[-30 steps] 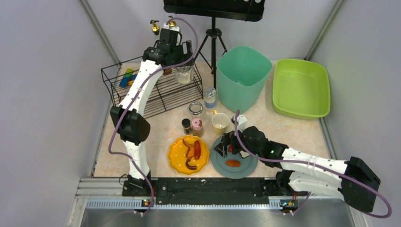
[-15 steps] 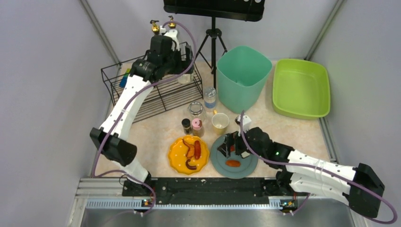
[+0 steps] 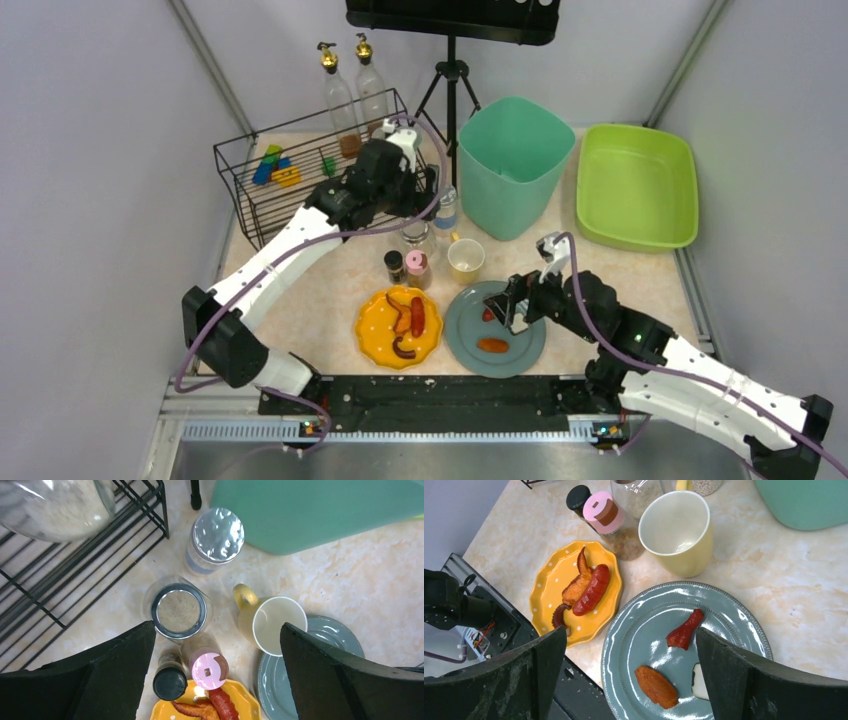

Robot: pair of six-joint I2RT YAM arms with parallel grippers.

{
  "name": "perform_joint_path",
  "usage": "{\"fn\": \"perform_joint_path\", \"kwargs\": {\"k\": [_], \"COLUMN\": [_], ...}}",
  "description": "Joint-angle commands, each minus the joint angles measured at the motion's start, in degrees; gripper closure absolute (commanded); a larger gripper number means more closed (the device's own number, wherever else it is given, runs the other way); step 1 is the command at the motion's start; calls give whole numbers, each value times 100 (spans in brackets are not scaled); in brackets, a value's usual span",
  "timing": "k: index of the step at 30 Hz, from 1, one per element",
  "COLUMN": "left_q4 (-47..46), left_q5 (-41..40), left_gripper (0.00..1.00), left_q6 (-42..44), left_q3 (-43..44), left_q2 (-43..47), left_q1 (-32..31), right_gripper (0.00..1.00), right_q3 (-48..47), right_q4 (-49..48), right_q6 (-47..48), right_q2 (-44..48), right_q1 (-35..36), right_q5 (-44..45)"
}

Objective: Clear the kitchen counter

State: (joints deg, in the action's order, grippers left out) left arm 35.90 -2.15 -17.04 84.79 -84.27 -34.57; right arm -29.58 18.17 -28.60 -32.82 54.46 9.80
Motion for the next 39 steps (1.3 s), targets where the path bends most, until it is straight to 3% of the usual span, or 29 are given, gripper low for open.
{"fn": "perform_joint_path", "kwargs": {"k": [1, 12, 23, 39], "left_q4": [-1543, -3130, -3992, -4952], "left_q5": [-271, -727, -1050, -1373], "left_gripper": [1, 1, 1, 1], "left_q6": [-197, 10, 77, 483], "left_q3": [-846, -1683, -1787, -2043], "left_q2": [363, -94, -977, -1443], "left_q1": [-220, -356, -431, -586], "right_gripper": [1, 1, 1, 1], "right_q3": [-252, -165, -254, -118], "right_q4": [447, 458, 328, 117], "right_q6": [61, -31, -11, -104], "right_q2": [222, 295, 109, 12], "right_q1": [-6, -8, -14, -14], "right_q5": [231, 53, -111, -257]}}
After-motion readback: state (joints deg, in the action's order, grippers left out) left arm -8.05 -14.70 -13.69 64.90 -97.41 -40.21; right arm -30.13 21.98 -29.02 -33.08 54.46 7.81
